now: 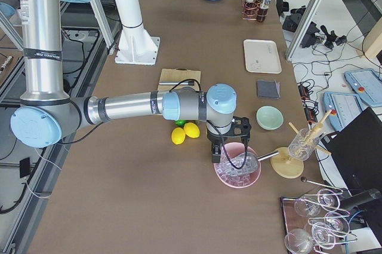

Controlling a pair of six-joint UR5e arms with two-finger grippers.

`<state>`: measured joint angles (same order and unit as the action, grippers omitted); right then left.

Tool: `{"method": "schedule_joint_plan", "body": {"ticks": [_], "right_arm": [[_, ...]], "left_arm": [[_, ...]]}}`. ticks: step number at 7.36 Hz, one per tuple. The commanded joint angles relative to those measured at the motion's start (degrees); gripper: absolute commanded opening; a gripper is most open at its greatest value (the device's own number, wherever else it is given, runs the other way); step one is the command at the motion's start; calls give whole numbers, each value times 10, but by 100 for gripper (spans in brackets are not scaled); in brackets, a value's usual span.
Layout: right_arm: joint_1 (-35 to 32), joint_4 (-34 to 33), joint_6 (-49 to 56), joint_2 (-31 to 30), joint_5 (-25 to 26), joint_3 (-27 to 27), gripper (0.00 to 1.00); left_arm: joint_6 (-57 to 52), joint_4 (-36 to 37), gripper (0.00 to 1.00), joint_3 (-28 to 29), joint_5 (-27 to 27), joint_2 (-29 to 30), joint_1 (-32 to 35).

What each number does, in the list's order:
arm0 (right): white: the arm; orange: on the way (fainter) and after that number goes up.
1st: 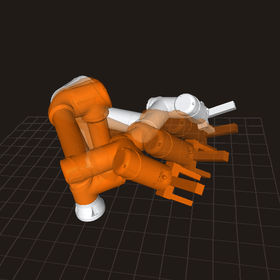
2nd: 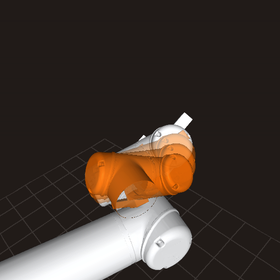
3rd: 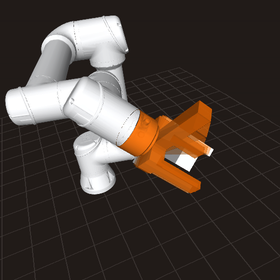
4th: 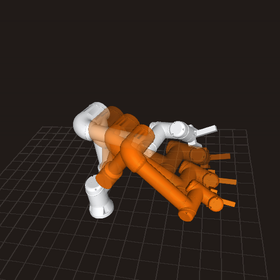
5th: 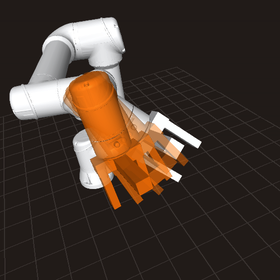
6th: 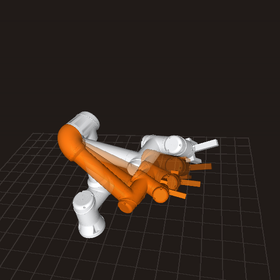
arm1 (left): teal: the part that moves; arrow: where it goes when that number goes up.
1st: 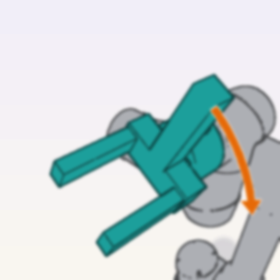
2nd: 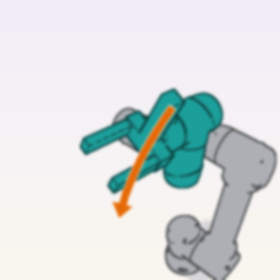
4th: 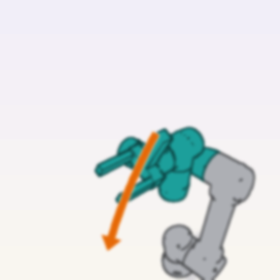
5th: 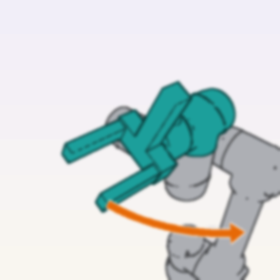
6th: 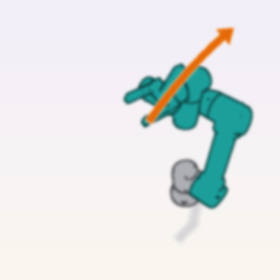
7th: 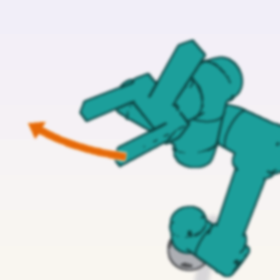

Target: Pick orange to plate

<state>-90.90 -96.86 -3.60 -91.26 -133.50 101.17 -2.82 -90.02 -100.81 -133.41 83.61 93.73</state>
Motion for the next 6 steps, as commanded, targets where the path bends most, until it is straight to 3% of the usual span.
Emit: {"method": "schedule_joint_plan", "body": {"ticks": [1, 6], "right_arm": [[1, 0, 0, 1, 0, -1, 100], [3, -1, -2, 0, -1, -4, 100]], "left_arm": [[0, -1, 98, -1, 0, 1, 0], [-4, -3, 98, -1, -2, 9, 0]]}}
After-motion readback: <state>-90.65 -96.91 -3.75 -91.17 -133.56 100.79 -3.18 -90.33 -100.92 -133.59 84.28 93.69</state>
